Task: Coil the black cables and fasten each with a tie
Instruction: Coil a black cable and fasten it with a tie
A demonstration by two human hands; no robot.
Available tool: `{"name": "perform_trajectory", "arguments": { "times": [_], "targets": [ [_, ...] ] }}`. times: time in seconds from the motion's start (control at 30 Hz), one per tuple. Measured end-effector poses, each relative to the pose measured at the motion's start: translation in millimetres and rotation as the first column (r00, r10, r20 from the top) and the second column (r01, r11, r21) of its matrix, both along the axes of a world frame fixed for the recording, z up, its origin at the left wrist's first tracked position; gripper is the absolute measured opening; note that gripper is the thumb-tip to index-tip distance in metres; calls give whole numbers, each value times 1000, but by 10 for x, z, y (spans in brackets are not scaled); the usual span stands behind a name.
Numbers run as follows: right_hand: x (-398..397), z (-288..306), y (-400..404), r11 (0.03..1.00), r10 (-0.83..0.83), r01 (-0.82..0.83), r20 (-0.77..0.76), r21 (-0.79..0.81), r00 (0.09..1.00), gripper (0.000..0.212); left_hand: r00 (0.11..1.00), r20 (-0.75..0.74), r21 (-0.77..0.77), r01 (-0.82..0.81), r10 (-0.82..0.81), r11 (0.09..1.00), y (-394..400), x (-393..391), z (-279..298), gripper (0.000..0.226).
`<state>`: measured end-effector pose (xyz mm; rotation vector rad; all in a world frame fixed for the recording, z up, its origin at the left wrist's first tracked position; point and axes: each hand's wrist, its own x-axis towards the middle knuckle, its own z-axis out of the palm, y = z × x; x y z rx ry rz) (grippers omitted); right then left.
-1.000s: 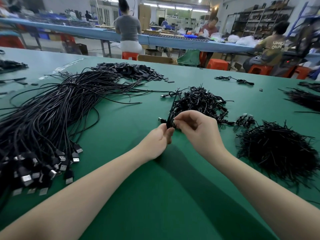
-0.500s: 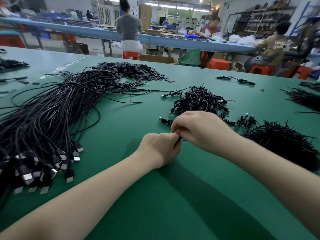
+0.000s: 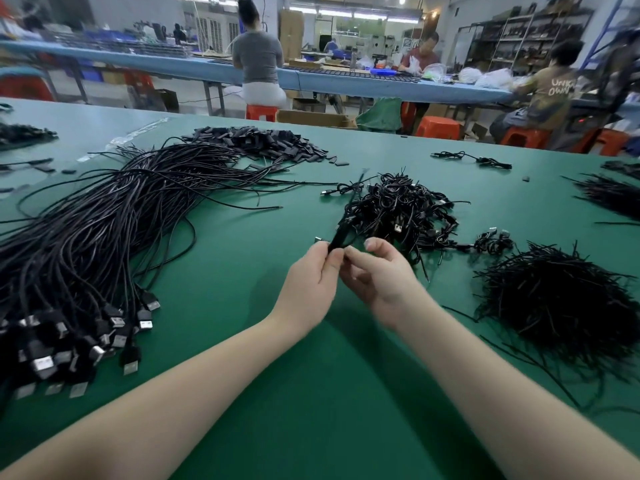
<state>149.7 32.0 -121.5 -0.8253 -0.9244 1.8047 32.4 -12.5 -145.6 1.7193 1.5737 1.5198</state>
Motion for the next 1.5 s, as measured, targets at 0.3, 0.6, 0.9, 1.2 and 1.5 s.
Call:
{"name": "perform_trajectory", "arguments": {
  "times": [0.3, 0.6, 0.9, 1.2, 1.5],
  "targets": [
    [-73, -133, -105, 969, -146, 118, 118, 218, 982, 21, 928, 355, -117, 165, -114, 979, 120, -51, -78, 14],
    [88, -59, -63, 986, 101, -138, 309, 99, 946, 12, 857, 453, -104, 323, -244, 941, 143, -97, -76, 14],
    [171, -8, -2, 957, 291, -287, 218, -53, 932, 20, 812, 496, -104, 407, -308, 907, 106, -90, -8, 18],
    [183, -27, 1, 952, 291, -303, 183, 40, 939, 10, 730, 592, -61, 464, -342, 884, 87, -113, 10, 12],
    [110, -109, -23, 418, -633, -323, 528, 849, 566, 5, 983, 177, -288, -3, 57, 958, 69, 12, 63, 23]
  ]
}}
